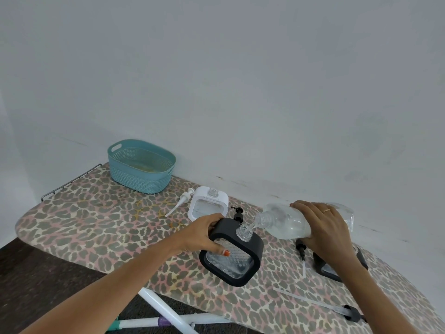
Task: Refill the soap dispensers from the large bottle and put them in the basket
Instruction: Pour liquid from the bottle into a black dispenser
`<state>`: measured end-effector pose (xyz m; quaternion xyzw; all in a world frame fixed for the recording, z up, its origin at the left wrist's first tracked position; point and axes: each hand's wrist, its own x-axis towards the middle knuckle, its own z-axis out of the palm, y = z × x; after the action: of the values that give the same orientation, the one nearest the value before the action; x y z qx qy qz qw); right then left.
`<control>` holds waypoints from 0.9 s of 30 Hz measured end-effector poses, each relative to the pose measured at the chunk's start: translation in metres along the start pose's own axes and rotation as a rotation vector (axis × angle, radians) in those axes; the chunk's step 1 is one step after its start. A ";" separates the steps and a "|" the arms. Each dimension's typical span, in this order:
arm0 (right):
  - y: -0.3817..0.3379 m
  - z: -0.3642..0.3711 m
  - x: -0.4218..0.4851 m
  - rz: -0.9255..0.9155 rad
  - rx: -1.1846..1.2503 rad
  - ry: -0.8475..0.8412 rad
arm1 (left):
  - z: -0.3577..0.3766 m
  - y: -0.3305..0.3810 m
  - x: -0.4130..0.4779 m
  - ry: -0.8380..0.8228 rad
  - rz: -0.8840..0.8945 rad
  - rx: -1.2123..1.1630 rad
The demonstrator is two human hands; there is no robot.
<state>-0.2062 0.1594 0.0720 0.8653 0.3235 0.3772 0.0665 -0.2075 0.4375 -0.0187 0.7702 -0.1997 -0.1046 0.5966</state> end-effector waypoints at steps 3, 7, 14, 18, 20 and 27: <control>0.000 0.000 0.001 -0.005 0.005 0.003 | 0.001 0.000 0.001 0.007 0.006 0.015; 0.001 -0.001 0.000 -0.004 -0.001 0.000 | 0.001 0.000 0.002 -0.006 0.002 0.007; 0.001 -0.002 0.000 -0.001 -0.014 -0.011 | 0.003 -0.001 0.002 -0.009 -0.010 0.009; 0.001 -0.002 0.000 -0.004 -0.019 -0.014 | 0.004 -0.001 0.003 -0.018 -0.006 -0.015; 0.001 -0.003 0.000 -0.004 -0.020 -0.011 | 0.004 -0.002 0.003 -0.016 -0.003 -0.013; 0.003 -0.001 -0.001 0.000 -0.014 -0.022 | 0.005 -0.005 0.003 -0.015 0.001 -0.013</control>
<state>-0.2062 0.1566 0.0736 0.8689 0.3201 0.3697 0.0763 -0.2062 0.4330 -0.0247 0.7654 -0.2039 -0.1113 0.6002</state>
